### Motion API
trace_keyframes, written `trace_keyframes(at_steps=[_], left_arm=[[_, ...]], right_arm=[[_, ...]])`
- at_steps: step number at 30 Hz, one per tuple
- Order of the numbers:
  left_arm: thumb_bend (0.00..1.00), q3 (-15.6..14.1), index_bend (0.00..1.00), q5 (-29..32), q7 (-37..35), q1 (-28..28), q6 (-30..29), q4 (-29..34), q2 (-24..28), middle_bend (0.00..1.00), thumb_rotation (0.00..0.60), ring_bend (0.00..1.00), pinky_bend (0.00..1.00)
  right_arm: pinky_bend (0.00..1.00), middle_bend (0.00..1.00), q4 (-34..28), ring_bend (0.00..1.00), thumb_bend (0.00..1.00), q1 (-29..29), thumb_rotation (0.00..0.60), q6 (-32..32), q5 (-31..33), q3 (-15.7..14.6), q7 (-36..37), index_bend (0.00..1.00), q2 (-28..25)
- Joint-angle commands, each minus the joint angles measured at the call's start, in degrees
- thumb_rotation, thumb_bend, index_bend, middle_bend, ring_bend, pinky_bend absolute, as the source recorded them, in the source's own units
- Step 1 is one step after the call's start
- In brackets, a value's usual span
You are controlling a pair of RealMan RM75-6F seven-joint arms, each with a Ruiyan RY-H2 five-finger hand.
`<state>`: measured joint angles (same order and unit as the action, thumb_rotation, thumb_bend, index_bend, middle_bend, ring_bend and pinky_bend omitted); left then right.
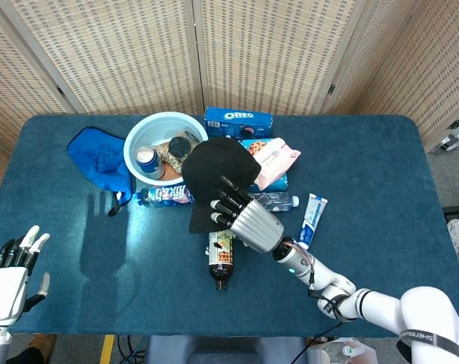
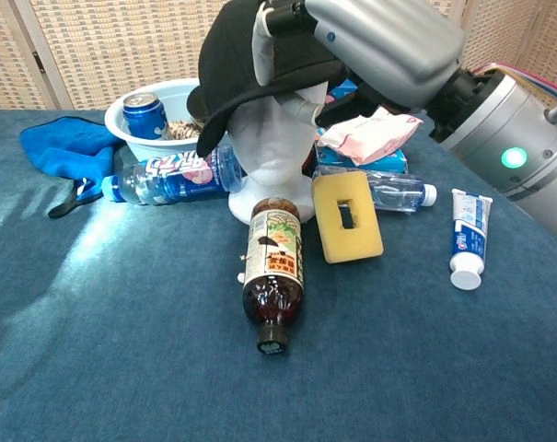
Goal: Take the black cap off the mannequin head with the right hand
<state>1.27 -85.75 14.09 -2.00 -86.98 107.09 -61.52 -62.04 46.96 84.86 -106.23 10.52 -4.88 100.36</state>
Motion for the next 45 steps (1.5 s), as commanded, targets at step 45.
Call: trace_keyframes(at_steps=[45], left_arm=[[0.49,-0.27,0.11,-0.05,-1.91,-0.01,0.01,-1.17,0.22,0.00,0.600,0.01,0.00]], right_arm=[[0.07,0.44,14.66,0.24,0.51,15.32,0.600,-5.51,18.72,17.10,-2.11,0.76,0.76]])
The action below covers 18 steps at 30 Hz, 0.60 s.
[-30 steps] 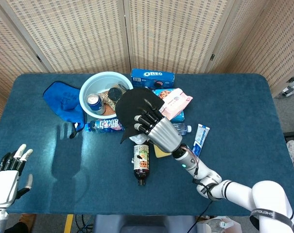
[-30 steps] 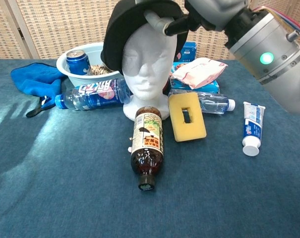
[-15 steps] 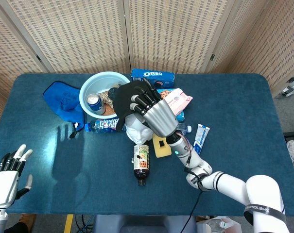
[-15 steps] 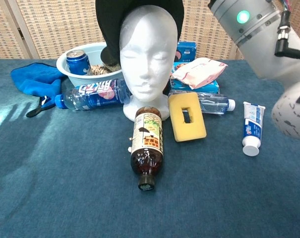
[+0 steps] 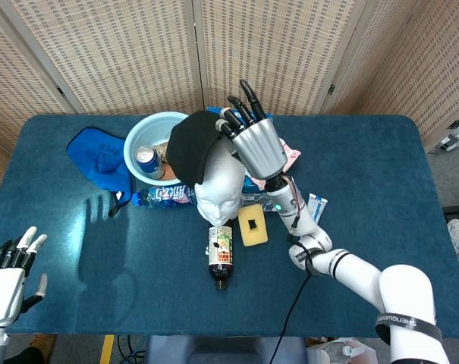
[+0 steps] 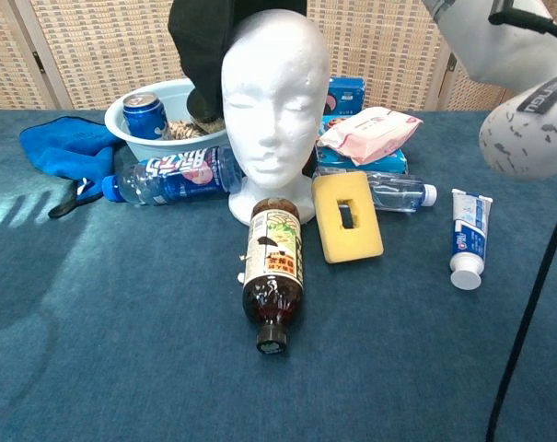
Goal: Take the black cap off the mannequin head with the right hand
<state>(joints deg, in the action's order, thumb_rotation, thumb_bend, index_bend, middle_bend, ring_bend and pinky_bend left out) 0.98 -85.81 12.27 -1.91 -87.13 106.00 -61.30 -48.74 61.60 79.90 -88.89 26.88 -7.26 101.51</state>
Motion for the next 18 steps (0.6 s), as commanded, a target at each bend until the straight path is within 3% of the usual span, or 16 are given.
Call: trace_keyframes(at_steps=[1,9,18], left_arm=[[0.49,0.03,0.11,-0.02,-0.09,-0.17,0.24,-0.09,-0.01,0.00,0.600,0.00,0.00],[0.49,0.07,0.11,-0.07,-0.15,-0.38,0.49,-0.18,-0.03,0.00,0.600,0.00,0.00],[0.49,-0.01,0.11,-0.29,-0.80,-0.40,0.50,-0.64,-0.01,0.00,0.600,0.01,0.00]], right_arm=[[0.07,0.44,2.05,0.24,0.51,0.94,0.600,-0.64,1.81,0.99,0.26,0.76,-0.52],[0.07,0.44,7.12,0.24,0.51,3.08,0.600,0.14,4.91,2.64,-0.01,0.76,-0.66],[0.07,0.44,8.87,0.24,0.51,1.04,0.600,1.80,7.27,1.87,1.42,0.76,-3.24]])
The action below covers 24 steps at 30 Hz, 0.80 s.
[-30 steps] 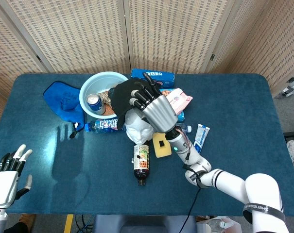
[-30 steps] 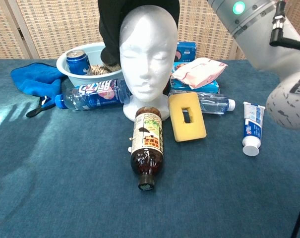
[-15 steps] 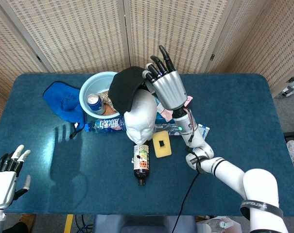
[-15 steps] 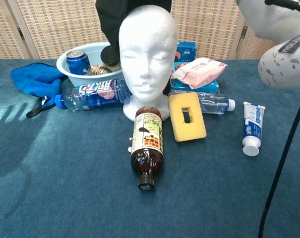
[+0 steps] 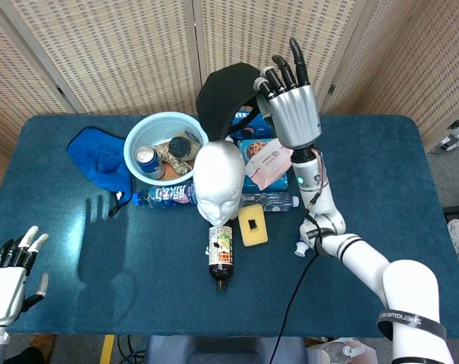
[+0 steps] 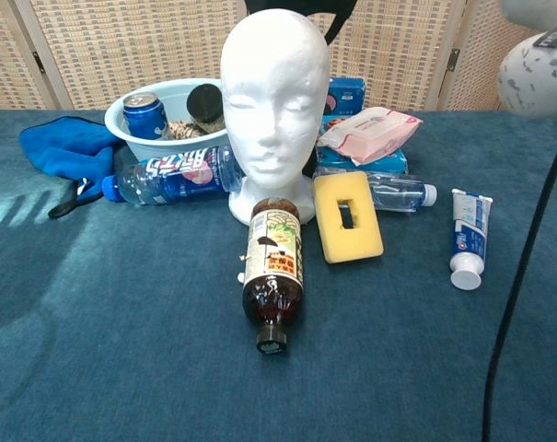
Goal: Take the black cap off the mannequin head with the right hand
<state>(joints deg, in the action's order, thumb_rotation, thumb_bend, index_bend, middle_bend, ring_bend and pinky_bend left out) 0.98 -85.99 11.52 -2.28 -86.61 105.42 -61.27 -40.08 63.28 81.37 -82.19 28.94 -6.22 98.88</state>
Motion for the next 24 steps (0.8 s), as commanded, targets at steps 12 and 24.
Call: trace_keyframes(at_steps=[12,24], left_arm=[[0.49,-0.14,0.11,-0.67,0.53,-0.37,0.32,0.16,-0.38,0.00,0.600,0.00,0.00],[0.49,-0.40,0.11,-0.66,0.80,-0.12,0.11,0.32,-0.35,0.00,0.600,0.00,0.00]], right_arm=[[0.07,0.44,-0.46,0.24,0.51,-6.28,0.600,1.26,2.12,-3.88,2.08,0.76,-3.26],[0.07,0.44,3.91,0.24,0.51,-10.03,0.600,0.84,3.37,-6.69,4.81,0.76,-2.37]])
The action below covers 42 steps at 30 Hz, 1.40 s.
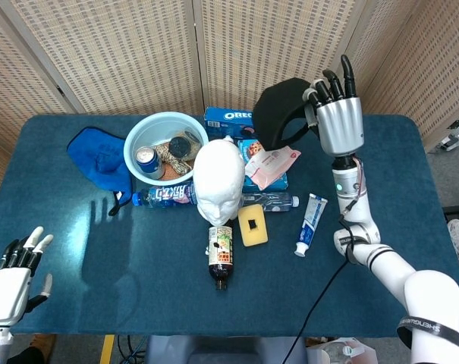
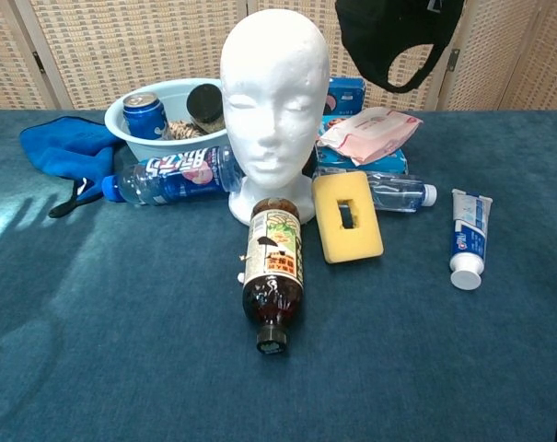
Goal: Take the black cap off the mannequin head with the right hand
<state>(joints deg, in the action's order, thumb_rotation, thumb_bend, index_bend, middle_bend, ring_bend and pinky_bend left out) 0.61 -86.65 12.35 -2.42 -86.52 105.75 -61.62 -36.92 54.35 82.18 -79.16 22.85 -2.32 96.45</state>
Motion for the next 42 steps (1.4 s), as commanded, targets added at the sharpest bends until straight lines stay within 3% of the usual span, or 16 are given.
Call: trace_keyframes(at_steps=[1,11,23,31,42], left_arm=[[0.49,-0.07,0.11,-0.02,-0.08,0.04,0.02,-0.10,-0.03,0.00,0.600,0.01,0.00],[0.49,-0.09,0.11,-0.02,0.16,-0.31,0.60,-0.18,-0.29,0.00,0.600,0.01,0.00],[0.49,-0.50,0.11,0.34,-0.73,-0.52,1.63,-0.22,-0.28,0.00,0.600,0.01,0.00],[0.49,-0.41,0.11,0.52,-0.57,-0.96,2.26,-0.30,-0.34,0.00,0.600,0.01,0.00],[0.49,-0.73,0.11,0.64,-1.11,-0.92,2.53,-0.93,-0.57,0.00,0.600,0.01,0.00]], right_arm=[[0.07,0.44,1.05,0.24,0.51,-1.47,0.600,0.09,0.36,-0.81,1.25,0.76,0.06],[0.07,0.44,7.31,0.24,0.51,-5.10,0.600,-2.64,1.37,-3.33,4.44,0.76,1.48],[0.07,0.44,15.55,0.25,0.51,-7.89,0.600,-5.28,1.71,-5.83,10.21,0.76,7.53],[0.07,0.44,16.65,0.25,0.51,-12.55,0.600,-0.58,-0.43,-8.96,13.25,0.76,10.84],[0.07,0.41,11.87,0.25,0.51,-20.06,0.600,2.79,-2.63,-12.70,13.14,0.75,8.03]])
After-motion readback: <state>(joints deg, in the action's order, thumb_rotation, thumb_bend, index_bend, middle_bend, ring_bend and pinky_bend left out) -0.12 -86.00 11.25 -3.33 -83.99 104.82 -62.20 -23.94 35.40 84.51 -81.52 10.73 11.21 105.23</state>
